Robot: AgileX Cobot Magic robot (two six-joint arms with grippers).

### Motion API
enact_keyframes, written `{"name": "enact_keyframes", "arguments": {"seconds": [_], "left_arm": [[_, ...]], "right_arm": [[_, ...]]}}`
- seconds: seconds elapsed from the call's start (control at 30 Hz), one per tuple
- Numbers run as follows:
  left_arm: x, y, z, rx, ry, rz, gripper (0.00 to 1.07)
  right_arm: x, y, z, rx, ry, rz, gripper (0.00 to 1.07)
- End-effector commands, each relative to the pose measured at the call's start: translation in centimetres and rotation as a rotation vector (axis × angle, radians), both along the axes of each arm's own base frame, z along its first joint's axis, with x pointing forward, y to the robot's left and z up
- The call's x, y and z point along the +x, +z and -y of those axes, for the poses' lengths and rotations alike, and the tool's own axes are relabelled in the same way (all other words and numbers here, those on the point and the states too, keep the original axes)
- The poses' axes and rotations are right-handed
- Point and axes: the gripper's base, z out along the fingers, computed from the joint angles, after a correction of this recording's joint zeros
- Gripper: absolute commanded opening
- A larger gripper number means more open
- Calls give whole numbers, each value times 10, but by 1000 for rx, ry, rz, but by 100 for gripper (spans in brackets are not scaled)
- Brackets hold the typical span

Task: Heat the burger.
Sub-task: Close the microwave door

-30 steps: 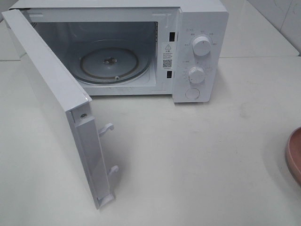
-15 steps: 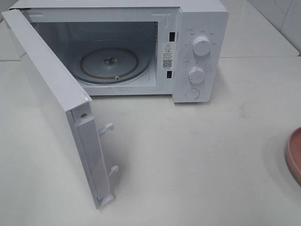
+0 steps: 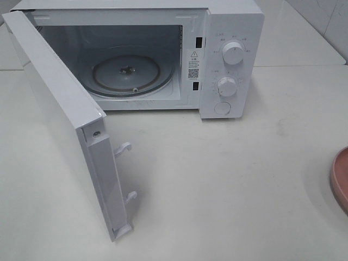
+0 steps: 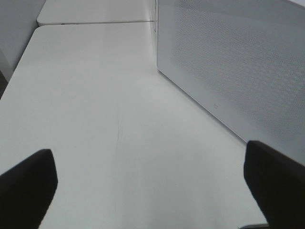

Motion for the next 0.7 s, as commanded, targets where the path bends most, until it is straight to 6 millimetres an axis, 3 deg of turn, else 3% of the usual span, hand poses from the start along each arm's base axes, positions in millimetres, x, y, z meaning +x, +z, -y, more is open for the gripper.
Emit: {"name": "enact_keyframes", "arguments": {"seconds": [0.03, 0.7], "left_arm": [[0, -1, 0, -3, 3, 10, 100], [0, -1, 0, -3, 3, 10, 100]], "right_arm": [[-4, -1, 0, -3, -11, 29, 76], [-4, -1, 0, -3, -12, 29, 76]]}}
